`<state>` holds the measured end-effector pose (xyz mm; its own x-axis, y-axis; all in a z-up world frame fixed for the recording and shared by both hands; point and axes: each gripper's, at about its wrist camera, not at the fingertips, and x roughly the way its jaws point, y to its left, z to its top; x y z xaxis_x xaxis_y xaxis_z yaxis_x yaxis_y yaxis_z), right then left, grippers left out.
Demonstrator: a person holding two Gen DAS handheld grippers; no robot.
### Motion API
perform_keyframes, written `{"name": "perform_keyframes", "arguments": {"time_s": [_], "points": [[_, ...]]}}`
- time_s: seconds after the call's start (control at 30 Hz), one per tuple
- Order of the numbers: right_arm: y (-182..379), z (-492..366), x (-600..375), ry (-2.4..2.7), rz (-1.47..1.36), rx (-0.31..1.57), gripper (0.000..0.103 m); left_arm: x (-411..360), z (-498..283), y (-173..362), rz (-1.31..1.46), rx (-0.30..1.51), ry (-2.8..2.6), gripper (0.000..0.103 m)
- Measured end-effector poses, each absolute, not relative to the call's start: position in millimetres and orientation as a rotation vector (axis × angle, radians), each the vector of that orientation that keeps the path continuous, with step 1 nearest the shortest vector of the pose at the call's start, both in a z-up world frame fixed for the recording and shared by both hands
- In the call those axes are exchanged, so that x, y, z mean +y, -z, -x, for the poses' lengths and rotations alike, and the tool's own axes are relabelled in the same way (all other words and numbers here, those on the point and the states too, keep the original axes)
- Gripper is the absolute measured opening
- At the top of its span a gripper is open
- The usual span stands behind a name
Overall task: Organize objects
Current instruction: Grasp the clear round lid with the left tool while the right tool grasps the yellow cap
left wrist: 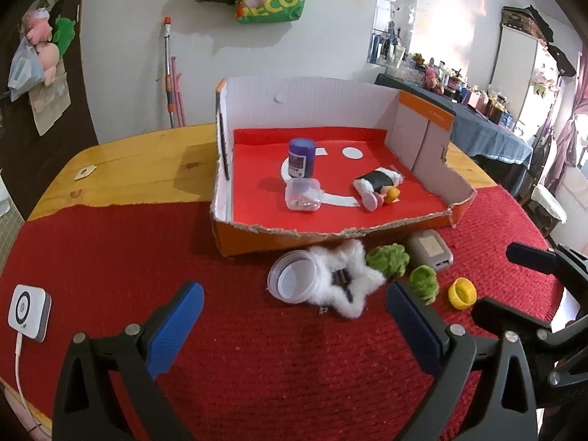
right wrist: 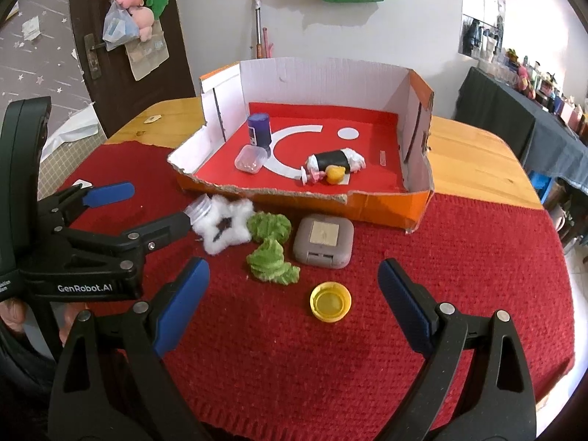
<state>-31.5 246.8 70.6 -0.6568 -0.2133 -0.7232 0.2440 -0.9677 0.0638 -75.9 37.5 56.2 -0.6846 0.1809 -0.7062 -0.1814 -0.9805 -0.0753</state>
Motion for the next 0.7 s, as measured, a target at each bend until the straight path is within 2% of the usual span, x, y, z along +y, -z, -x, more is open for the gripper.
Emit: {"name": "perform_keyframes", "arguments": {"time_s": [0.13, 0.5, 0.63, 0.7], "points": [[-65, 30, 249, 2.65, -1.169, 0.05, 0.092, 34, 76, -52, 1.15, -0.003, -2.709, 0.093], [-42, 33, 263, 2.657, -1.26, 0.028, 0.071, 26, 87, -34, 1.218, -0.027, -2.677, 0.077], [-36, 36, 265, 2.653, -1.277, 0.022, 0.07, 26, 91, -29, 1.234, -0.013, -2.672, 0.073], [-34, 38, 265, 2.649, -1.283, 0.019, 0.063, 26, 93, -27, 1.24, -0.015, -2.67, 0.07]]}}
